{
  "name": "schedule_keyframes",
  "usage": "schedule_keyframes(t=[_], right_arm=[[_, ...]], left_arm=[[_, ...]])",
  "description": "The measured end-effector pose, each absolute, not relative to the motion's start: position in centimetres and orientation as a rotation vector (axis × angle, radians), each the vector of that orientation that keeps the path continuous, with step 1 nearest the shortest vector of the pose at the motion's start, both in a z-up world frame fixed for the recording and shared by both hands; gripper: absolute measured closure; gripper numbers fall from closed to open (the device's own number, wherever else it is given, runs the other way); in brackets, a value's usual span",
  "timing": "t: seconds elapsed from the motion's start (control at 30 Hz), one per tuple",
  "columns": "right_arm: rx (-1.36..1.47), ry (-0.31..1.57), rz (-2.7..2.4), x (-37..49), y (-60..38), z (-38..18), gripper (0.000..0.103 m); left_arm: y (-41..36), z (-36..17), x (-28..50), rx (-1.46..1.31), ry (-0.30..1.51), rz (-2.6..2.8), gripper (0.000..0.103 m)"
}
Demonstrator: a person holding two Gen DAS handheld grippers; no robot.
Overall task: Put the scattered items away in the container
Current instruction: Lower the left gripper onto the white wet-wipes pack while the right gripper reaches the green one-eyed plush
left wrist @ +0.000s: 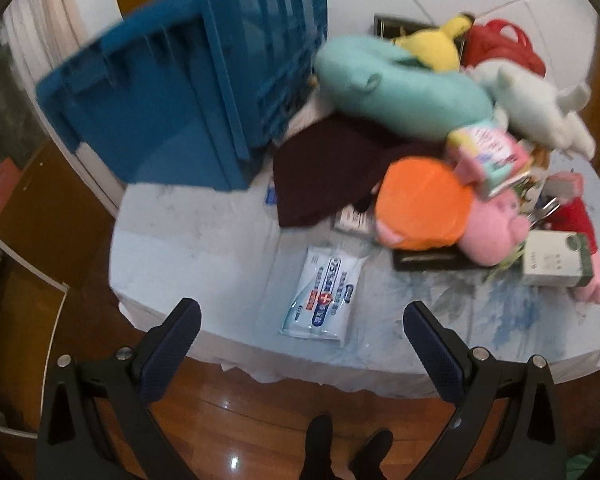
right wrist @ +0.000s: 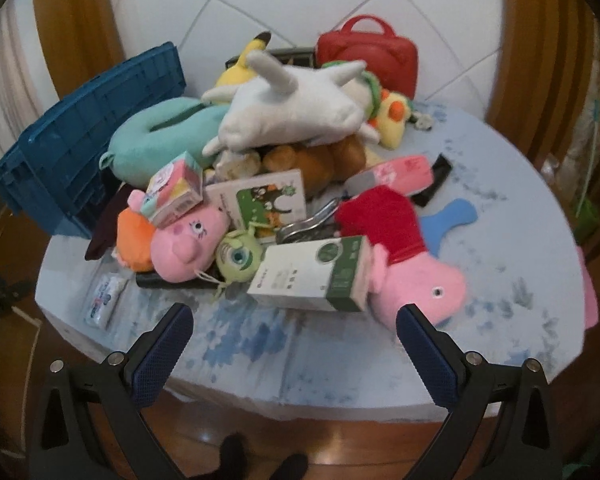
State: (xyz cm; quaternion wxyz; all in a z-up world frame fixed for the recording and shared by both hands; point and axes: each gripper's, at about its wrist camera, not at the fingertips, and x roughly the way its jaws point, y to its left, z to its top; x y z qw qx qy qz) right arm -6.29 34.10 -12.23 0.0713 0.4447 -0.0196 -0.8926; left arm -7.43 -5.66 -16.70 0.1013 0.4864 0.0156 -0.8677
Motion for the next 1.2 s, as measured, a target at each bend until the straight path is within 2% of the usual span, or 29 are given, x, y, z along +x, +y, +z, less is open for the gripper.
schedule_keyframes(t=[0.4, 0.67, 0.73, 0.8, 0.87, 1.2], right_arm=[[1.554, -0.136, -2.724, -9.6, 32.2, -19.6, 0.0], [1.472, -0.113, -2.658, -11.5, 27.9, -21.3, 0.001], [1.448, -0.063, -2.65, -12.5, 26.8, -21.4, 0.006], [1.418, -0.013, -2.639, -13.7, 25.8, -21.6, 0.02], [1.422, 0.027, -2.626, -14.9, 25.4, -22.0, 0.03], [1.435, 0.171, -2.517, -19.4, 24.9, -24.7, 0.031]], left_arm=[[-6.3, -27.1, -12.6, 1.696, -0.014, -2.515, 0.0], [-7.0, -30.3, -14.3, 1.745, 0.012, -2.511, 0.0], [-6.9, -30.5, -14.6, 1.741, 0.011, -2.516, 0.0], [-6.6, -30.8, -14.6, 1.743, 0.019, -2.528, 0.006], [-6.4, -30.8, -14.6, 1.736, 0.039, -2.542, 0.008], [-3.5, -30.7, -15.5, 1.69, 0.078, -2.518, 0.011]])
